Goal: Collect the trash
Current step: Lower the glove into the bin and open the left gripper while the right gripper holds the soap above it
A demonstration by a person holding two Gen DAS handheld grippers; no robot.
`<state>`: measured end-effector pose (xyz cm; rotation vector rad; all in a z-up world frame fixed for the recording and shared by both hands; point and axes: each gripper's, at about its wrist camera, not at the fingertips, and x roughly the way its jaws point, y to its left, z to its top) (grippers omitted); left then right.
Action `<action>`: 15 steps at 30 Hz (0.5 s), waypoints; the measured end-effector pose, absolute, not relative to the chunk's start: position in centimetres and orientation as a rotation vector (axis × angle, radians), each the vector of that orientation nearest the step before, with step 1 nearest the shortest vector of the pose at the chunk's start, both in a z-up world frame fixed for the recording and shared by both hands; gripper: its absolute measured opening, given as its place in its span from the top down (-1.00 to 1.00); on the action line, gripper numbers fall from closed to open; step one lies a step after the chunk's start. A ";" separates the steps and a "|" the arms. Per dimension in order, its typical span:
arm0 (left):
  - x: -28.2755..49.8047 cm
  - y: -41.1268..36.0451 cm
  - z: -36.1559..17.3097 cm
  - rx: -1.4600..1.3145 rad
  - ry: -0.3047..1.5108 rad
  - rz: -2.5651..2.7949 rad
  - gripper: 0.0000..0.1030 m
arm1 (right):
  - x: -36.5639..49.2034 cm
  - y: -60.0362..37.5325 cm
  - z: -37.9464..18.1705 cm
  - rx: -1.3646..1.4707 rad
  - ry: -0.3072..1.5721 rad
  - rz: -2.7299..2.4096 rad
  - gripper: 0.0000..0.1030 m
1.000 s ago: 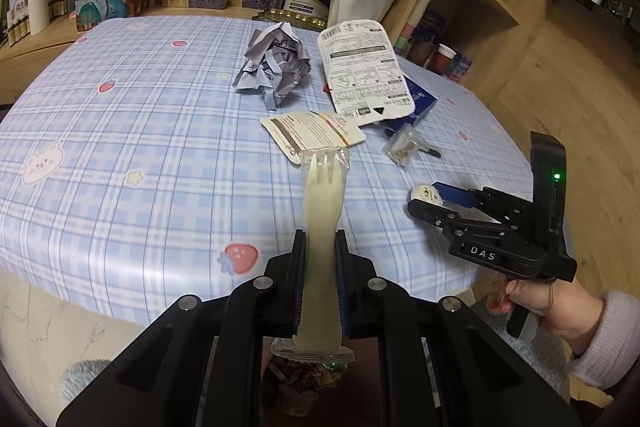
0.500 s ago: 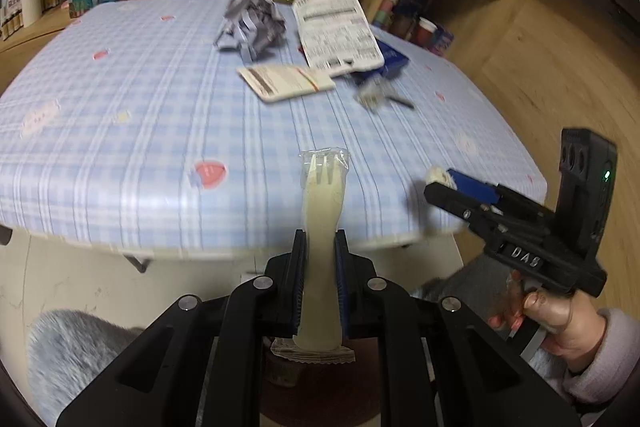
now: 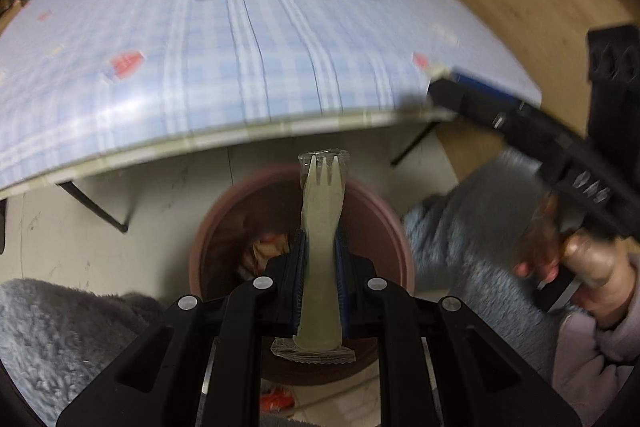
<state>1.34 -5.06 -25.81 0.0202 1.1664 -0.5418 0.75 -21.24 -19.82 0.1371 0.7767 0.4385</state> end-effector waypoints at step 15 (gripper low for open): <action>2.0 -6.0 -27.8 0.046 1.238 -0.535 0.66 | 1.7 -22.1 -21.0 0.193 0.810 0.436 -0.05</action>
